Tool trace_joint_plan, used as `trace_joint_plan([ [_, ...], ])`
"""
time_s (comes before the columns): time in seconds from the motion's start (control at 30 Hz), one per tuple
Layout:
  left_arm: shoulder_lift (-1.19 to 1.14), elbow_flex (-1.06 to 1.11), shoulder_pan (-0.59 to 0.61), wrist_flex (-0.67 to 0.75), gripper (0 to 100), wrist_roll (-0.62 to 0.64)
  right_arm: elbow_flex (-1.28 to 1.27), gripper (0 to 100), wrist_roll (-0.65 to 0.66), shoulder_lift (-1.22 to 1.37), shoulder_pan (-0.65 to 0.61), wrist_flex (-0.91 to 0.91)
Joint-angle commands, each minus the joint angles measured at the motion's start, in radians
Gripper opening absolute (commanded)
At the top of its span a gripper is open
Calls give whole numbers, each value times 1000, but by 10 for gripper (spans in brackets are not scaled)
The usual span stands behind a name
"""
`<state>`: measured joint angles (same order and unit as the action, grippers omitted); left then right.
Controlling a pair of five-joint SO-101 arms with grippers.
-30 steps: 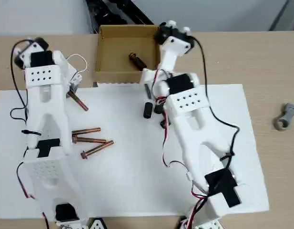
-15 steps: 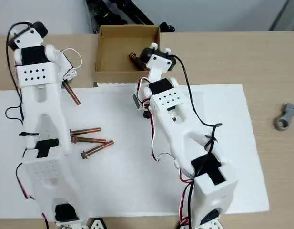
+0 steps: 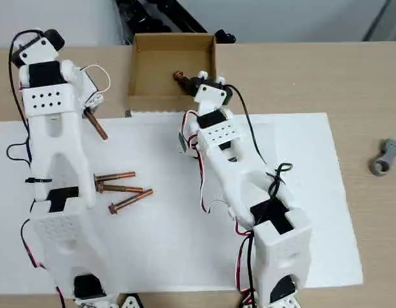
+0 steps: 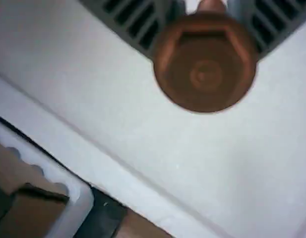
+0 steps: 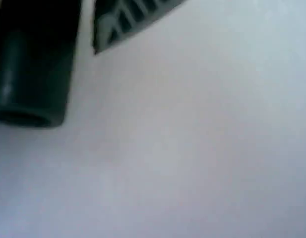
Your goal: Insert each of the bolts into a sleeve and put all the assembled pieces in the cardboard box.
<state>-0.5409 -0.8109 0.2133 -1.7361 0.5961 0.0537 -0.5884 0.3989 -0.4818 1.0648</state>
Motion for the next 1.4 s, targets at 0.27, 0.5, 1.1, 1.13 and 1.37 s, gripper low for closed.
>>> trace_joint_plan([
  [0.27,9,-44,5,-9,5,-6,12,157,14,21,-4,-19],
  [0.5,9,-44,5,-9,5,-6,12,32,66,21,-4,-19],
  [1.1,95,-120,-14,-14,5,-8,11,16,190,-259,-88,113],
  [1.13,115,-124,-25,-14,5,-15,11,16,198,-294,-90,137],
  [1.37,245,-127,-123,-11,5,-81,6,17,210,-578,-87,268],
])
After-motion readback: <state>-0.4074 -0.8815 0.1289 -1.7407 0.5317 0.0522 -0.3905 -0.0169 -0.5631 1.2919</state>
